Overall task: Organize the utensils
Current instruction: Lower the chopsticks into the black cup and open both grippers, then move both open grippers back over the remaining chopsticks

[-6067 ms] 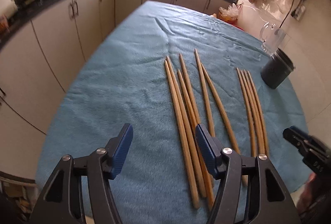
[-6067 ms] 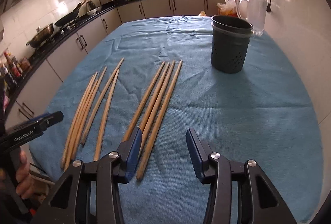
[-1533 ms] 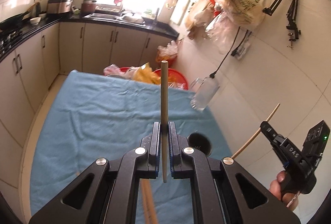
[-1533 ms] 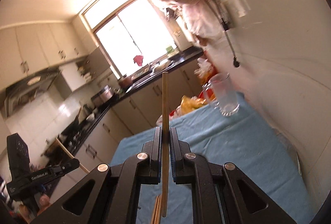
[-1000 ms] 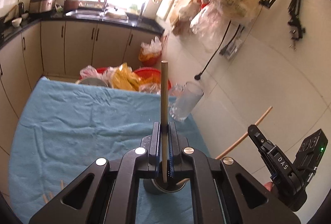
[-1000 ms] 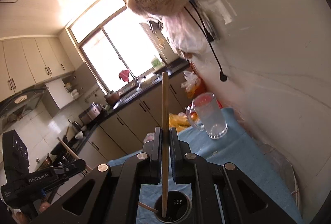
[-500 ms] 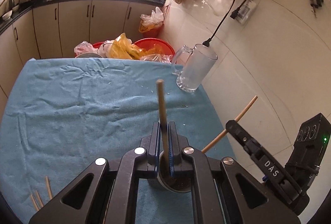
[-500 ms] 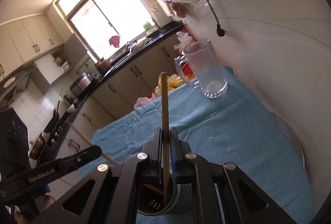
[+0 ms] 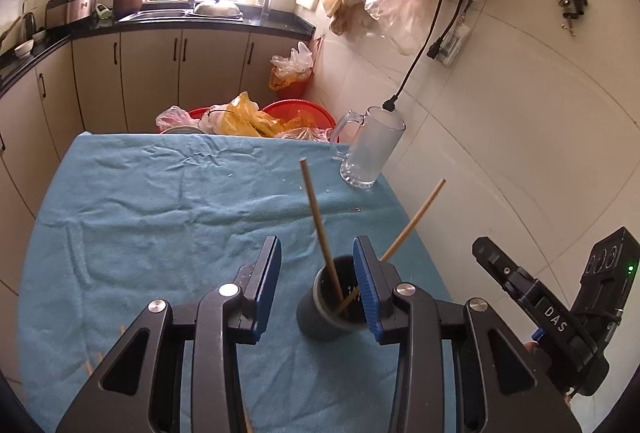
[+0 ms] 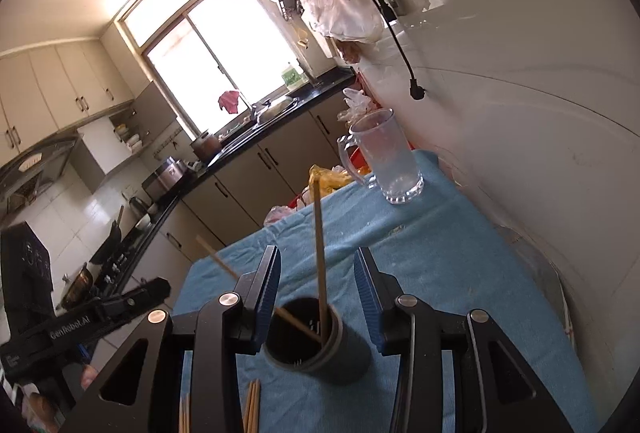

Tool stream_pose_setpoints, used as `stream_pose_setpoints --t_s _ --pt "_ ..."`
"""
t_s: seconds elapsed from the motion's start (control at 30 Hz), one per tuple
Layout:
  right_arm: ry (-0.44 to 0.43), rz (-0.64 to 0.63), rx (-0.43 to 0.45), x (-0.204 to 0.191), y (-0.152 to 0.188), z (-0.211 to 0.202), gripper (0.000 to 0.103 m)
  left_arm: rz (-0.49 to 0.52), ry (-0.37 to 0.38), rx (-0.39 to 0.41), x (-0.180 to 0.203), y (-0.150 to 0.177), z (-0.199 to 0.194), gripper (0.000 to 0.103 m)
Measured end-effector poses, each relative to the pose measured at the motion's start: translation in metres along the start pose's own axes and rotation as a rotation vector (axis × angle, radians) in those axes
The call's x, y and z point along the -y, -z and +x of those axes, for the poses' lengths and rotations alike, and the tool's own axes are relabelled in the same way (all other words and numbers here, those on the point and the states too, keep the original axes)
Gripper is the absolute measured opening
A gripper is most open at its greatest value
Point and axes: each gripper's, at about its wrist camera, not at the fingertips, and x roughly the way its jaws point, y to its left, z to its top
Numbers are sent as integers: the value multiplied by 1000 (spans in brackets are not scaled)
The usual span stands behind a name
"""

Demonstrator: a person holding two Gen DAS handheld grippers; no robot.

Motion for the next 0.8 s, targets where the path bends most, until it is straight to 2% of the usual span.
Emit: stream_pose_setpoints --t_s 0.2,0.37,0.6,0.8 --pt "30 -76 -29 -19 31 -13 43 -2 -60 24 -18 33 -30 45" --pt "18 -92 -98 -27 57 -9 43 -39 -108 19 -50 63 -52 53" --pt "-9 -157 -253 -47 108 13 43 -121 -193 -73 -112 124 -58 54" --pt "-28 -182 -368 -60 143 36 43 -236 -272 -135 -168 171 -58 54"
